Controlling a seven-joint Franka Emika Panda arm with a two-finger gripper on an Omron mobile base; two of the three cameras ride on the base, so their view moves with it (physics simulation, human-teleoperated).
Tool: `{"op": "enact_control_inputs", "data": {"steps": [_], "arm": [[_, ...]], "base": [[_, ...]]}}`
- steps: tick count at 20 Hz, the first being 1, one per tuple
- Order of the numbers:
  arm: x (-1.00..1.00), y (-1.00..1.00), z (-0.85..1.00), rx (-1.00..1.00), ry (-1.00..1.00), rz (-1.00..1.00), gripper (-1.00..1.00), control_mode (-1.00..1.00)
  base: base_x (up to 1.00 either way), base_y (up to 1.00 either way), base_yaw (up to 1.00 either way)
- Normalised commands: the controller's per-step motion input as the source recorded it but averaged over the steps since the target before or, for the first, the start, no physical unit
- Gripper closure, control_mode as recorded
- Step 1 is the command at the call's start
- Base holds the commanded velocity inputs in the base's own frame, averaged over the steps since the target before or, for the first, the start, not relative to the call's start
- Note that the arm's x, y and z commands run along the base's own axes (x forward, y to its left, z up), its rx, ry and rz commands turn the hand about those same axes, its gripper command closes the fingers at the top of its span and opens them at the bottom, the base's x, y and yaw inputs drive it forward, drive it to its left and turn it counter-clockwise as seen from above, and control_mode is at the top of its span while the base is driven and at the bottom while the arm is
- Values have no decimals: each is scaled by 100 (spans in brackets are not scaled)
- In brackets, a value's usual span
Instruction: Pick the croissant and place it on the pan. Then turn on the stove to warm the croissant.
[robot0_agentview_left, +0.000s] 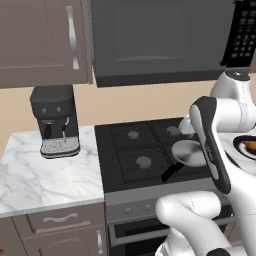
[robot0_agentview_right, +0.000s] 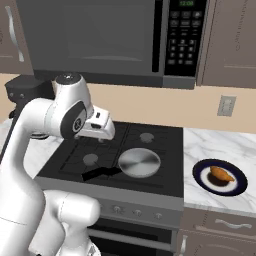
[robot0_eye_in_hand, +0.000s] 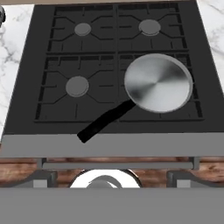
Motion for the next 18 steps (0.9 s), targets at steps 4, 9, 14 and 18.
{"op": "enact_control_inputs", "data": {"steps": [4,9,14,18], "arm": [[-15,-46,-16,0,0,-5,-100,-100],[-5,-37,-15,0,0,-7,-100,-100],[0,-32,-1,0,0,-11,-100,-100],[0,-29,-2,0,0,-11,-100,-100]], "base": [[0,0,0],[0,0,0],[0,0,0],[0,0,0]]}}
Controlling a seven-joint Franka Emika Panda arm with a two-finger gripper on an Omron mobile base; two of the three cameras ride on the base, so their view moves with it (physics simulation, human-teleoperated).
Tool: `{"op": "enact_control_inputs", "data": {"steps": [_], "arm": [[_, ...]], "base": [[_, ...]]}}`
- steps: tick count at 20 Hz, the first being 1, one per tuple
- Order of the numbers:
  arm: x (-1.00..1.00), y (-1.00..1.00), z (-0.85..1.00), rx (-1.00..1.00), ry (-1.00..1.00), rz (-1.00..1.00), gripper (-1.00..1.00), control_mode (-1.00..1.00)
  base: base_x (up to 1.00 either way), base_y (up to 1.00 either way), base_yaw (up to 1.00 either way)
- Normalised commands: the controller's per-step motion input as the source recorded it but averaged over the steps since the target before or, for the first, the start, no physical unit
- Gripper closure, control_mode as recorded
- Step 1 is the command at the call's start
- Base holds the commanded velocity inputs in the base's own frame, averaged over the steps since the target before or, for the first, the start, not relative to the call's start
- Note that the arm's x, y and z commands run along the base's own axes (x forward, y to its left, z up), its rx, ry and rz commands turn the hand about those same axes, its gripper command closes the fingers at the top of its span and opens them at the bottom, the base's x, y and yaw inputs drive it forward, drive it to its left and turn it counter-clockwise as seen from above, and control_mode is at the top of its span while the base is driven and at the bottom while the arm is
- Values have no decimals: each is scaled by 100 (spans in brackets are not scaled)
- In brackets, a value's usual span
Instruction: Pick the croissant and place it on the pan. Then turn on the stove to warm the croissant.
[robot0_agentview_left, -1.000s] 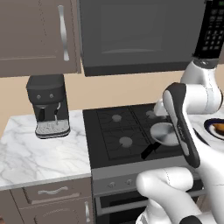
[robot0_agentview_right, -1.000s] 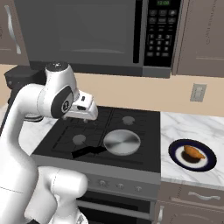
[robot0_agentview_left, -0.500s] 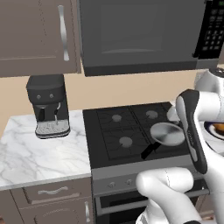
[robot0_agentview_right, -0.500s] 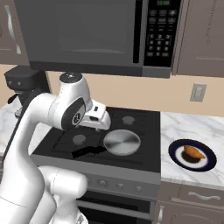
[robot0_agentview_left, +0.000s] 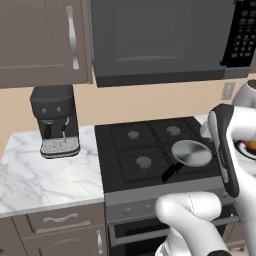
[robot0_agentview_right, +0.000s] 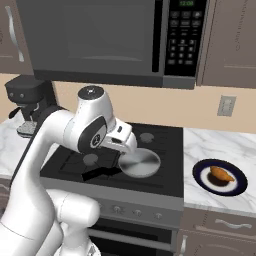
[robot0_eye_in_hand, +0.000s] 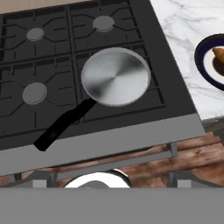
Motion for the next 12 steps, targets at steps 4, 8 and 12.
{"op": "enact_control_inputs", "data": {"steps": [4,8,12], "arm": [[0,-30,0,0,0,-11,-100,-100],[0,-37,0,0,0,-10,-100,-100],[0,-41,-1,0,0,-12,-100,-100]], "base": [[0,0,0],[0,0,0],[0,0,0]]}}
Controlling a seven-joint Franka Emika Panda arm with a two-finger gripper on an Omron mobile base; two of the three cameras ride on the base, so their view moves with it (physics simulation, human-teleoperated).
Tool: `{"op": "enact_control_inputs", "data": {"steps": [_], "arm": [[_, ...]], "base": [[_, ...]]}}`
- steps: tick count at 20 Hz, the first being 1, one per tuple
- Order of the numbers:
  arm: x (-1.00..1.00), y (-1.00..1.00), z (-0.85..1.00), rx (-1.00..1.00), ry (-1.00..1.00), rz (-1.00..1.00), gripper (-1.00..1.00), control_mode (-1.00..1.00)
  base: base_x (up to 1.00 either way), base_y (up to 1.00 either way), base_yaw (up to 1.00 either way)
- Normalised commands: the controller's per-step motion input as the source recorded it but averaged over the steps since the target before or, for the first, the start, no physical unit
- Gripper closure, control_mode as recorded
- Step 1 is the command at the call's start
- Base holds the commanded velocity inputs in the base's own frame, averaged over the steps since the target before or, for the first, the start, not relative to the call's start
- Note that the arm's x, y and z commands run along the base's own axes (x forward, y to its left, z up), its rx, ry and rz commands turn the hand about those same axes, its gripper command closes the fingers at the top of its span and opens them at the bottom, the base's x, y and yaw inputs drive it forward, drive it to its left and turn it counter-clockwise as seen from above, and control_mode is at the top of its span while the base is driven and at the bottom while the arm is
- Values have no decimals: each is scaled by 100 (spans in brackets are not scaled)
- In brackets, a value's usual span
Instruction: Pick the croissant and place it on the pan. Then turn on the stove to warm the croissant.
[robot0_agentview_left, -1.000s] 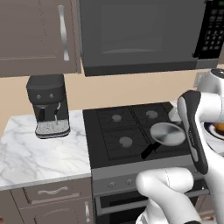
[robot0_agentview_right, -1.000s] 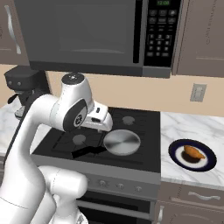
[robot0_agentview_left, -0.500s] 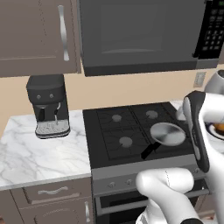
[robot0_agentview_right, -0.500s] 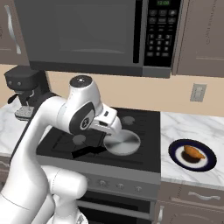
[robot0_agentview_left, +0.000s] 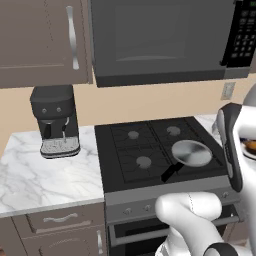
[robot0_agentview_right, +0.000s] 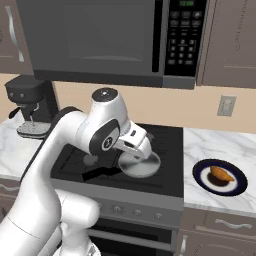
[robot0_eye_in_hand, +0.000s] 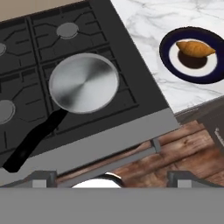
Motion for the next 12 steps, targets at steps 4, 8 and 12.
{"op": "enact_control_inputs", "data": {"steps": [4,8,12], "arm": [[0,-46,-4,0,0,-12,-100,-100],[0,-49,-6,0,0,-12,-100,-100],[0,-42,-8,0,0,-14,-100,-100]], "base": [[0,0,0],[0,0,0],[0,0,0]]}}
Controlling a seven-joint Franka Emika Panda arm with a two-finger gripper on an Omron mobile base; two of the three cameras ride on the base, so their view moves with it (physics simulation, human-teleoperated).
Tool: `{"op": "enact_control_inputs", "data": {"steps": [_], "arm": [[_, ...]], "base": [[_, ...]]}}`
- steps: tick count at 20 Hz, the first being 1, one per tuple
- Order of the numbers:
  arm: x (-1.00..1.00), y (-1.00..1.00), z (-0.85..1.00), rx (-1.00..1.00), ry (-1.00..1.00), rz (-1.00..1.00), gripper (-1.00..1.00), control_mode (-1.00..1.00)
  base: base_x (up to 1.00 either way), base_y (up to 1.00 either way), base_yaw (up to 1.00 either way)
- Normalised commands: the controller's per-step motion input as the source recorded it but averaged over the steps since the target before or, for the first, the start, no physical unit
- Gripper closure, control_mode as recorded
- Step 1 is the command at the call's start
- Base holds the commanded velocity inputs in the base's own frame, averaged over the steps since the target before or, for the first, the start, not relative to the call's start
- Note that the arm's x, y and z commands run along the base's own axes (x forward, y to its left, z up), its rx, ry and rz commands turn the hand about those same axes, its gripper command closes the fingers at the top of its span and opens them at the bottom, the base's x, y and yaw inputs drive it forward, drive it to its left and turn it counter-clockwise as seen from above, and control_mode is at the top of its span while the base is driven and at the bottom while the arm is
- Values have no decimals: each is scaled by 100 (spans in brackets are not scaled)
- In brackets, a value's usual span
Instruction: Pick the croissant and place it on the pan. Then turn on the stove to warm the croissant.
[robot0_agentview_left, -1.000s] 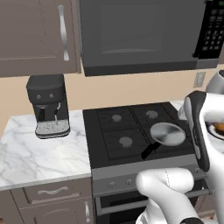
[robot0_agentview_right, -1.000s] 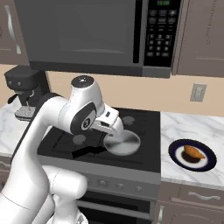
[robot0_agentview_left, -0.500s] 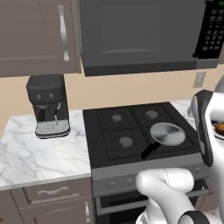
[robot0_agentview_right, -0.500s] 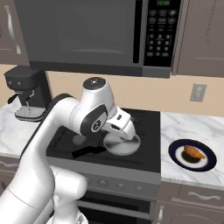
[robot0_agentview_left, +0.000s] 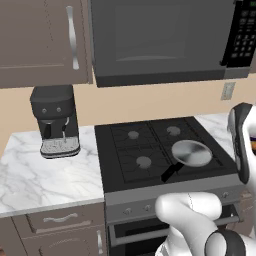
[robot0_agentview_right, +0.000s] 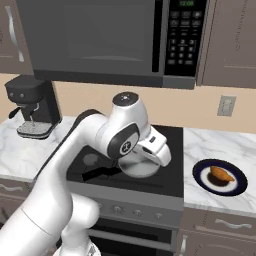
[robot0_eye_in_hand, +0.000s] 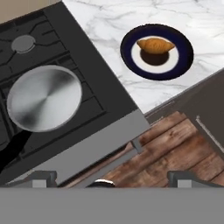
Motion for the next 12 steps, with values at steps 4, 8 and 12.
{"op": "enact_control_inputs", "data": {"steps": [4,8,12], "arm": [[0,-41,-11,0,0,-14,-100,-100],[0,-38,-8,0,0,-7,-100,-100],[0,-31,-6,0,1,0,-100,-100]], "base": [[0,0,0],[0,0,0],[0,0,0]]}}
